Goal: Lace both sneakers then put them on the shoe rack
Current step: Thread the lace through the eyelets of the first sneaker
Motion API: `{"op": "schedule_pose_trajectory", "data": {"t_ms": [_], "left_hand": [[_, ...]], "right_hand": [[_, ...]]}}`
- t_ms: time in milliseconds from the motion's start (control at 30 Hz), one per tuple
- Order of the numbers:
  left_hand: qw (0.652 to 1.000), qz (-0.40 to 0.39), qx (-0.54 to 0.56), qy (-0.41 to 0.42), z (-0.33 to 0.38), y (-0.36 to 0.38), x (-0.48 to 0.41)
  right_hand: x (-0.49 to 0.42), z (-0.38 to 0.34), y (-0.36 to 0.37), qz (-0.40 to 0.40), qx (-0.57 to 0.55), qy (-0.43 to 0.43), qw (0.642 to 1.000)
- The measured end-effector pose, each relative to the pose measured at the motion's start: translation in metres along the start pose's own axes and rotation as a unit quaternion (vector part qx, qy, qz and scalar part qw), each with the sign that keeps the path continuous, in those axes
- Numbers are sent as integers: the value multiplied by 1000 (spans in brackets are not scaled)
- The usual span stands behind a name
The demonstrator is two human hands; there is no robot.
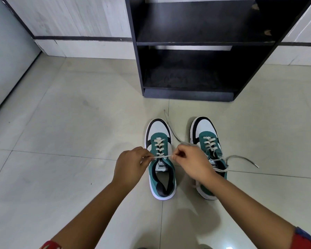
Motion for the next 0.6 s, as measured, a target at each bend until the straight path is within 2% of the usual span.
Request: {"op": "schedule_pose_trajectory", "data": {"t_ms": [133,300,600], "left_hand": [[1000,9,10,-14,-6,1,3],[998,8,36,-46,-15,5,9],[997,-3,46,-60,-20,7,10]], "right_hand": [[1,19,13,-25,-85,74,993],[8,32,25,-11,-245,141,959],[5,35,33,-11,-285,148,947]]}}
Point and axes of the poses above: each hand's wrist, its own x-axis away from the middle knuckle, its own y-axis out of the palm, z = x × y, the point moved 7 cm from there along -x, towards the middle knuckle, and after that the axes turned 1 degree about -y, right-handed, at the moved point
